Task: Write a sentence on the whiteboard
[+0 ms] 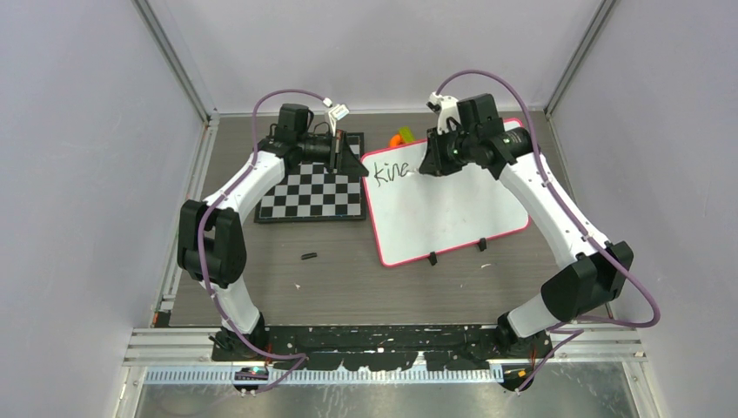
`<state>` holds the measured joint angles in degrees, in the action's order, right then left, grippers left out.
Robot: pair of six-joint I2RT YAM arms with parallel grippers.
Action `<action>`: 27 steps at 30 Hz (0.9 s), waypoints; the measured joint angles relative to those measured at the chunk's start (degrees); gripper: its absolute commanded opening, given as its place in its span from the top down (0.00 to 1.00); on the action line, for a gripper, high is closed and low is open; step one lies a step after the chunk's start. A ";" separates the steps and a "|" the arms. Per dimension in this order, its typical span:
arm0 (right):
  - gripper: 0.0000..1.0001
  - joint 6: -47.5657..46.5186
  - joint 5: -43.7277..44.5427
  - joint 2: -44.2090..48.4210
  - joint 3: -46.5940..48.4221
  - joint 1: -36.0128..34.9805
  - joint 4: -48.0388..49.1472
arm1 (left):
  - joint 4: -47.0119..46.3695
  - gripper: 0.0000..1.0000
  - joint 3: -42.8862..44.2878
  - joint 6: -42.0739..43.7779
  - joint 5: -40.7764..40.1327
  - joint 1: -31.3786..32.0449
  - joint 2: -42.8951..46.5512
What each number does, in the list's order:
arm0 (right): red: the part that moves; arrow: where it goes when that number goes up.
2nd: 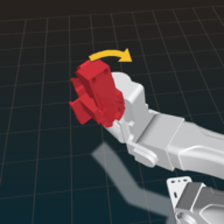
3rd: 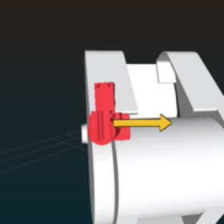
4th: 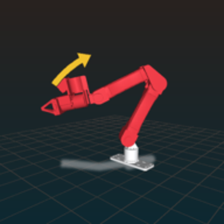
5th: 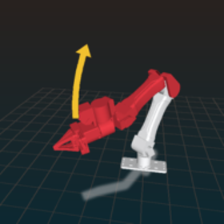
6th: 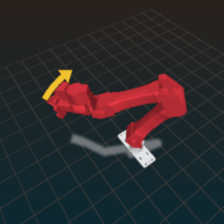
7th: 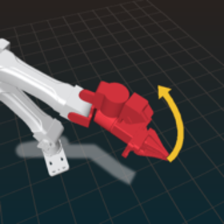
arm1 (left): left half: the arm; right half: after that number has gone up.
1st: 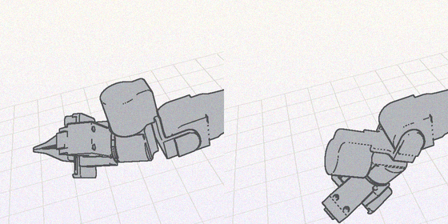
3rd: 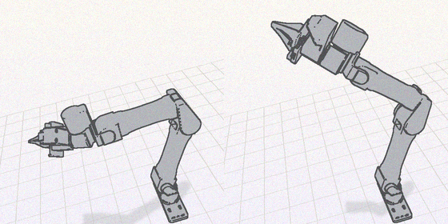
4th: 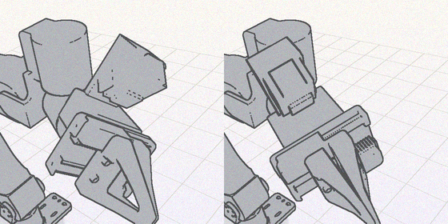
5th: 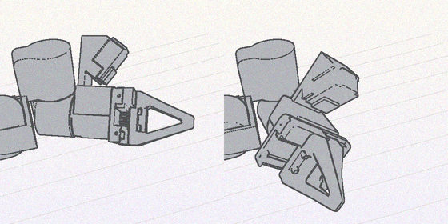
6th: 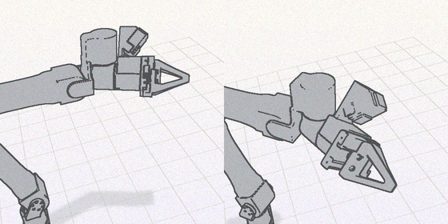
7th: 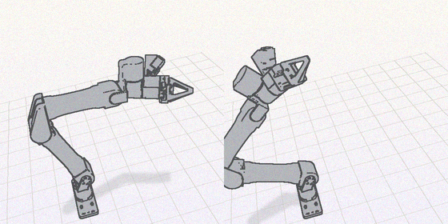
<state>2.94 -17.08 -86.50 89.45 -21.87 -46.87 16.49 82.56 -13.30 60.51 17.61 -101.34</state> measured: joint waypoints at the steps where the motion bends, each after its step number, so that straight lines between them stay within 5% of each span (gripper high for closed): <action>1: 1.00 -0.02 0.11 -0.02 0.39 0.26 -0.02 | 0.00 1.00 0.00 0.00 0.04 0.00 0.00; 13: 1.00 0.04 1.16 -1.70 5.18 1.64 0.68 | 0.02 1.00 0.00 0.02 0.04 0.00 0.00; 27: 1.00 1.55 -0.94 0.00 0.42 1.70 1.79 | 0.04 1.00 0.00 0.00 -0.11 0.00 0.00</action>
<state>4.49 -18.02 -86.50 89.86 -20.16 -45.08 16.53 82.56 -13.30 60.40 17.61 -101.34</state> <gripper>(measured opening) 0.163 0.094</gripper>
